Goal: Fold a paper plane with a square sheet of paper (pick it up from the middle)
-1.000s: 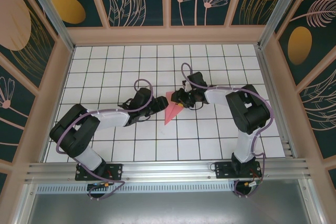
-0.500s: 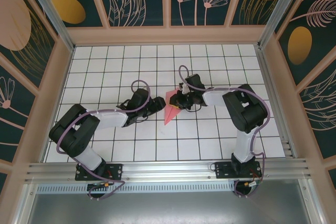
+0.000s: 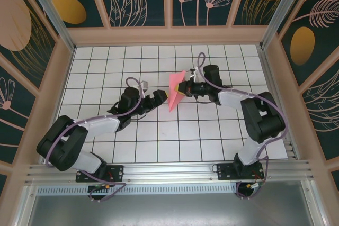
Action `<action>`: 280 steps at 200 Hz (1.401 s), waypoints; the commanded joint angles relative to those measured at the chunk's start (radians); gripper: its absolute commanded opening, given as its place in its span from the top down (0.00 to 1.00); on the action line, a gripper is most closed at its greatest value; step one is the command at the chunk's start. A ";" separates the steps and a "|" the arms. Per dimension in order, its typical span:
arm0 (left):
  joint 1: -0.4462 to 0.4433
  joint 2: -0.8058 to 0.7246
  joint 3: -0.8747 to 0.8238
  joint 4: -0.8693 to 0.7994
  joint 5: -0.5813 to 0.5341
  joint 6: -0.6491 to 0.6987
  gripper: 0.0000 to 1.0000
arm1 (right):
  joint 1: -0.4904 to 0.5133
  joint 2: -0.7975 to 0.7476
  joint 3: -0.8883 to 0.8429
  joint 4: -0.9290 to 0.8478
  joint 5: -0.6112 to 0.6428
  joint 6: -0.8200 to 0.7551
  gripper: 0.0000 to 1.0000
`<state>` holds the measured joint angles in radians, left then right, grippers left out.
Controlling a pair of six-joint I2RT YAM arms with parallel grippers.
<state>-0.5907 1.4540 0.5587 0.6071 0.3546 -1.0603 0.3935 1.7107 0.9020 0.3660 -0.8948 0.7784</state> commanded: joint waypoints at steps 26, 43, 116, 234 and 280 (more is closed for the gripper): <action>0.004 0.034 -0.011 0.223 0.150 -0.083 0.02 | 0.001 -0.038 -0.027 0.225 -0.171 0.158 0.95; 0.004 0.056 -0.026 0.304 0.176 -0.114 0.02 | 0.005 -0.035 -0.022 0.244 -0.179 0.184 0.95; 0.003 0.092 -0.028 0.434 0.159 -0.163 0.52 | 0.015 -0.019 -0.025 0.276 -0.199 0.235 0.94; 0.002 -0.038 0.188 -0.485 -0.242 0.268 0.96 | -0.032 -0.168 0.065 -0.384 0.282 -0.209 0.31; -0.052 0.010 0.399 -0.985 -0.723 0.343 0.94 | -0.031 -0.223 0.008 -0.402 0.446 -0.229 0.23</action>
<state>-0.6064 1.4368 0.8555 0.0082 -0.0242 -0.8036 0.3634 1.5204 0.9352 0.0284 -0.5854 0.6029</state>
